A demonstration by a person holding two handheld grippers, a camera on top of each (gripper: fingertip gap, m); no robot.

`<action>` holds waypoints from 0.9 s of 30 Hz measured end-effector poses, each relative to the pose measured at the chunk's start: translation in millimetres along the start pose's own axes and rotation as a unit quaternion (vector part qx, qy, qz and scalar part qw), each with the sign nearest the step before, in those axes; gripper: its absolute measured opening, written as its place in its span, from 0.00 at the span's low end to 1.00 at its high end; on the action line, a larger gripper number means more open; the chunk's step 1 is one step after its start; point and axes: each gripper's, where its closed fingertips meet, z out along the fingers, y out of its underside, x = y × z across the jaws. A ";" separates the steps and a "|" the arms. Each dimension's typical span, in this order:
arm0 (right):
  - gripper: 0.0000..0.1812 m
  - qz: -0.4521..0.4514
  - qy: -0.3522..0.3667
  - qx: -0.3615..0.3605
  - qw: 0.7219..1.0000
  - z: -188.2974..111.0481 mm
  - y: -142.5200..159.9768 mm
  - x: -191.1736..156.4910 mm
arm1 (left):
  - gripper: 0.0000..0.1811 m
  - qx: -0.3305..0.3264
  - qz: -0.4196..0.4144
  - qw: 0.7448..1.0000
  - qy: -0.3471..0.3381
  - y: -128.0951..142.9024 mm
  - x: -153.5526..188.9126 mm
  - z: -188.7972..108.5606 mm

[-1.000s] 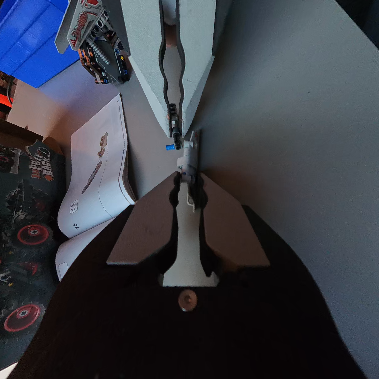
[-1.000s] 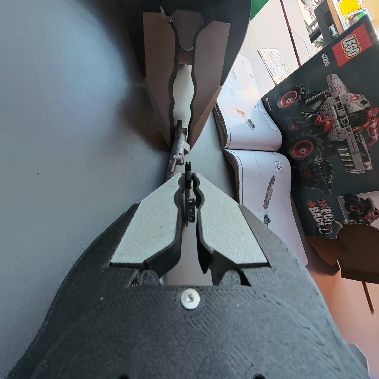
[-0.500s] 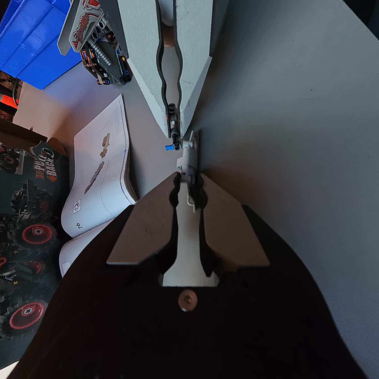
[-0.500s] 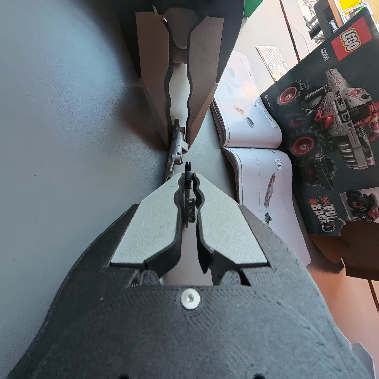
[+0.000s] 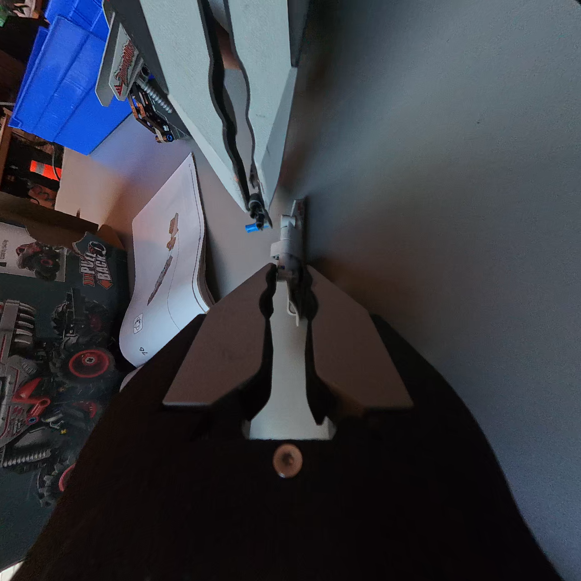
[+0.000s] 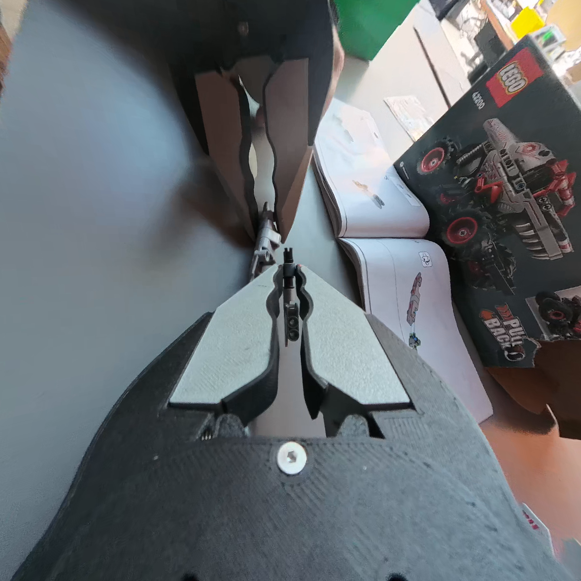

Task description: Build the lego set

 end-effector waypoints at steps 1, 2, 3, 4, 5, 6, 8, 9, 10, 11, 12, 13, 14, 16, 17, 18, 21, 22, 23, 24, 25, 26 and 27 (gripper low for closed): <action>0.02 0.008 -0.006 0.017 1.000 -3.0 -4.3 0.3 | 0.07 0.000 -0.002 1.000 0.001 0.0 0.0 0.0; 0.02 0.016 -0.012 0.035 0.999 -6.4 -8.8 0.5 | 0.07 0.001 -0.004 1.000 0.002 0.1 0.0 -0.1; 0.02 0.025 -0.016 0.050 0.998 -9.6 -12.6 1.3 | 0.07 0.001 -0.004 1.000 0.002 0.2 0.1 -0.3; 0.02 0.033 -0.020 0.064 0.997 -12.6 -15.8 2.5 | 0.07 0.001 -0.003 1.000 0.002 0.3 0.1 -0.4; 0.02 0.040 -0.023 0.076 0.996 -15.2 -18.5 3.7 | 0.07 0.000 -0.002 1.000 0.002 0.5 0.2 -0.7; 0.02 0.045 -0.024 0.087 0.995 -17.7 -21.2 4.9 | 0.07 0.000 -0.001 1.000 0.002 0.5 0.4 -1.0; 0.02 0.051 -0.026 0.106 0.993 -21.4 -25.9 6.8 | 0.07 0.001 0.000 1.000 0.003 0.9 0.6 -1.6; 0.02 0.052 -0.027 0.113 0.992 -22.6 -27.6 7.1 | 0.07 0.001 -0.001 1.000 0.004 1.3 0.5 -1.9; 0.02 0.054 -0.028 0.117 0.991 -23.1 -28.6 7.4 | 0.07 0.002 -0.003 1.000 0.005 1.6 0.6 -2.3; 0.02 0.056 -0.030 0.119 0.991 -23.2 -29.0 7.5 | 0.07 0.003 -0.004 1.000 0.006 1.9 0.7 -2.5; 0.02 0.058 -0.032 0.120 0.991 -23.0 -28.9 7.3 | 0.07 0.004 -0.005 1.000 0.007 2.1 0.7 -2.7; 0.03 0.060 -0.033 0.119 0.990 -22.5 -28.5 7.5 | 0.07 0.004 -0.007 1.000 0.008 2.2 0.6 -2.8; 0.03 0.061 -0.032 0.117 0.991 -21.7 -27.5 7.9 | 0.07 0.005 -0.008 1.000 0.009 2.4 0.6 -2.9; 0.02 0.062 -0.029 0.106 0.992 -18.9 -23.7 9.0 | 0.07 0.005 -0.008 1.000 0.009 2.6 0.7 -3.2; 0.02 0.061 -0.027 0.100 0.993 -17.3 -21.7 9.4 | 0.07 0.005 -0.007 1.000 0.009 2.6 0.8 -3.3; 0.02 0.060 -0.025 0.094 0.993 -15.7 -19.7 9.6 | 0.07 0.004 -0.007 1.000 0.009 2.6 0.8 -3.4; 0.02 0.050 -0.021 0.078 0.996 -12.1 -15.5 8.5 | 0.07 0.003 -0.006 1.000 0.009 2.7 0.8 -3.4; 0.02 0.047 -0.018 0.074 0.996 -11.6 -14.6 8.7 | 0.07 0.004 -0.008 1.000 0.009 2.6 0.8 -3.4; 0.02 0.045 -0.014 0.069 0.997 -11.0 -13.4 9.1 | 0.07 0.004 -0.010 1.000 0.010 2.7 0.8 -3.4; 0.02 0.044 -0.012 0.065 0.997 -10.7 -12.2 9.6 | 0.07 0.005 -0.012 1.000 0.011 2.7 0.9 -3.4; 0.02 0.044 -0.011 0.063 0.997 -10.9 -11.8 10.1 | 0.07 0.005 -0.014 1.000 0.012 2.8 0.8 -3.4; 0.02 0.044 -0.009 0.063 0.997 -11.3 -11.9 10.4 | 0.07 0.006 -0.016 1.000 0.013 2.7 0.9 -3.3; 0.02 0.044 -0.009 0.063 0.997 -11.5 -11.9 10.6 | 0.07 0.006 -0.017 1.000 0.014 2.8 0.8 -3.3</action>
